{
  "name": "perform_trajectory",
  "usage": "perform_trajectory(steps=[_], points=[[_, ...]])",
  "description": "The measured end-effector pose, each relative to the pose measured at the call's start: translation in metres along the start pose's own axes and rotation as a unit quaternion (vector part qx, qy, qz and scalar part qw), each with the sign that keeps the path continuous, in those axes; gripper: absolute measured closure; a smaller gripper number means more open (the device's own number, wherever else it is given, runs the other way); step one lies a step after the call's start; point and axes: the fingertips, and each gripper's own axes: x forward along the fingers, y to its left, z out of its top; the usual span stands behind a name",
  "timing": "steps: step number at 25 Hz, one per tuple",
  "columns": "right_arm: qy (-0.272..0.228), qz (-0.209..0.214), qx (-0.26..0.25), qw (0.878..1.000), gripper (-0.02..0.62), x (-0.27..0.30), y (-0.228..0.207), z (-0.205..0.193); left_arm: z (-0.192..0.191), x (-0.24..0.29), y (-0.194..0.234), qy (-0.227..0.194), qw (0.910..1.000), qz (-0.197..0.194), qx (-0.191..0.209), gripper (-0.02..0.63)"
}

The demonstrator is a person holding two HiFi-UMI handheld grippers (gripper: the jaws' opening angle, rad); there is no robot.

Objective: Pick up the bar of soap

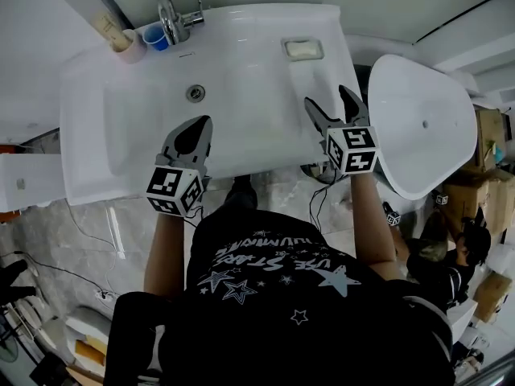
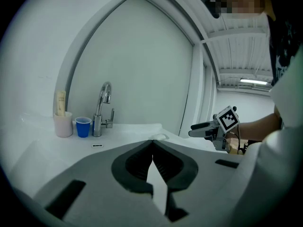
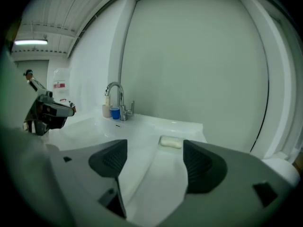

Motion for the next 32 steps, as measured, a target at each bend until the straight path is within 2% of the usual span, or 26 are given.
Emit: perform_trajectory(steps=[5, 9, 11, 15, 20, 28, 32], points=[[0.028, -0.006, -0.092, 0.995, 0.29, 0.046, -0.026, 0.016, 0.012, 0.033, 0.032, 0.005, 1.0, -0.002, 0.004, 0.597], [0.081, 0.033, -0.154, 0.984, 0.335, 0.082, -0.035, 0.022, 0.026, 0.057, 0.052, 0.006, 0.9998, -0.006, 0.018, 0.597], [0.108, 0.052, -0.195, 0.973, 0.348, 0.097, -0.041, 0.025, 0.03, 0.067, 0.059, 0.008, 0.9997, -0.008, 0.02, 0.597], [0.166, 0.09, -0.299, 0.936, 0.354, 0.125, -0.051, 0.022, 0.029, 0.084, 0.068, 0.016, 0.9997, -0.014, 0.012, 0.597], [0.237, 0.139, -0.388, 0.88, 0.347, 0.156, -0.057, -0.003, 0.019, 0.101, 0.074, 0.03, 0.9991, -0.03, 0.008, 0.597], [0.317, 0.205, -0.488, 0.787, 0.351, 0.188, -0.055, -0.032, 0.005, 0.11, 0.085, 0.042, 0.998, -0.039, -0.027, 0.597], [0.346, 0.238, -0.506, 0.753, 0.368, 0.196, -0.052, -0.042, 0.0, 0.111, 0.093, 0.043, 0.9977, -0.037, -0.038, 0.597]])
